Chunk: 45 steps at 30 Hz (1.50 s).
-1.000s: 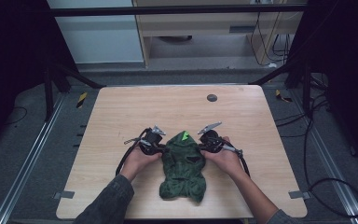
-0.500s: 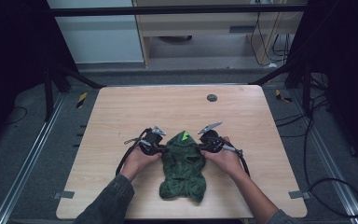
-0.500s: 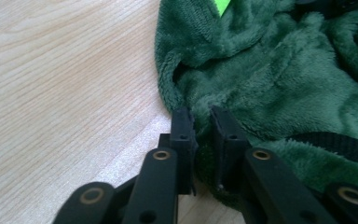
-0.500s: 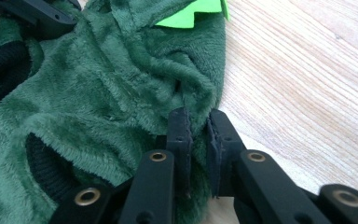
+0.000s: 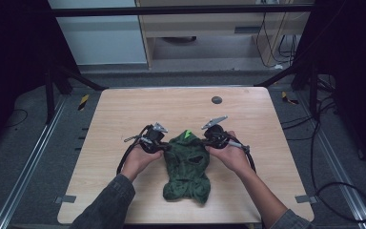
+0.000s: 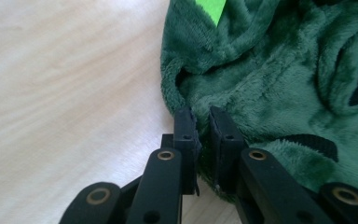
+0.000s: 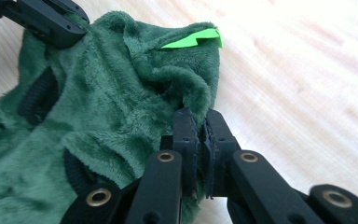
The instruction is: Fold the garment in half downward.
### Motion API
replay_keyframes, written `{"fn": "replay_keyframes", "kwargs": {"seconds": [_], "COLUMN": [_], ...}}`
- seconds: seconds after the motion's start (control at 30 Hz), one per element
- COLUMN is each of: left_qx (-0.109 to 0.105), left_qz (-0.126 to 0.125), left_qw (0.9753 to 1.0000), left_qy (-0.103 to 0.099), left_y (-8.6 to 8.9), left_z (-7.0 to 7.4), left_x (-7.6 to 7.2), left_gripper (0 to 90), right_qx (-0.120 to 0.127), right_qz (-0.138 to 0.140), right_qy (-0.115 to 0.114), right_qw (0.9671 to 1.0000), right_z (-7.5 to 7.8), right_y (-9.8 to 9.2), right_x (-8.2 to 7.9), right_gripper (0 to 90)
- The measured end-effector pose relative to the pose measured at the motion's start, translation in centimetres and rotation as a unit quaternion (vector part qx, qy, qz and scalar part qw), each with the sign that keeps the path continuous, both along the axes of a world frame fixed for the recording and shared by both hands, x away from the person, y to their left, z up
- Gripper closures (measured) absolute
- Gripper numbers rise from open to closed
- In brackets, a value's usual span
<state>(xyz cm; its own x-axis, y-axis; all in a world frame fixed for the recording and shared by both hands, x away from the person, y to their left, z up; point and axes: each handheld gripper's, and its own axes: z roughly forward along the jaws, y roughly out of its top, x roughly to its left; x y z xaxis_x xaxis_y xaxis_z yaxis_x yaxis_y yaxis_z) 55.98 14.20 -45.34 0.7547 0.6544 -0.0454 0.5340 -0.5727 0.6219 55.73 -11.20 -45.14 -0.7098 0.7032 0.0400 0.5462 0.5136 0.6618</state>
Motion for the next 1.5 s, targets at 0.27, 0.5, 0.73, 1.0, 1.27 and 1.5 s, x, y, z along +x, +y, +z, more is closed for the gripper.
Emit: {"fn": "replay_keyframes", "kwargs": {"seconds": [0.27,0.5,0.73,1.0,1.27,1.5], "left_qx": [0.0,0.003,0.004,-0.001,-0.002,-0.008], "left_qz": [0.009,0.012,0.016,0.022,0.026,0.032], "left_qw": [0.9998,0.9994,0.9989,0.9982,0.9973,0.9962], "left_qy": [-0.019,-0.033,-0.045,-0.056,-0.068,-0.081], "left_y": [0.3,0.3,0.3,0.3,0.0,0.1], "left_z": [1.7,2.4,3.2,4.1,5.0,5.5], "left_x": [0.4,0.5,0.8,1.2,1.9,2.2], "left_gripper": [82.9,83.1,83.1,83.1,83.1,82.9], "right_qx": [0.01,0.01,0.009,0.012,0.013,0.014], "right_qz": [0.0,0.002,0.004,0.002,-0.006,-0.013], "right_qy": [-0.018,-0.025,-0.034,-0.042,-0.047,-0.056], "right_qw": [0.9998,0.9996,0.9994,0.9991,0.9988,0.9982], "right_z": [2.2,3.1,3.8,4.6,5.4,6.0], "right_y": [0.1,0.3,0.5,0.4,0.4,0.4], "right_x": [0.8,1.1,1.5,1.9,2.5,3.2], "right_gripper": [85.1,85.2,85.1,85.1,85.1,85.0]}}
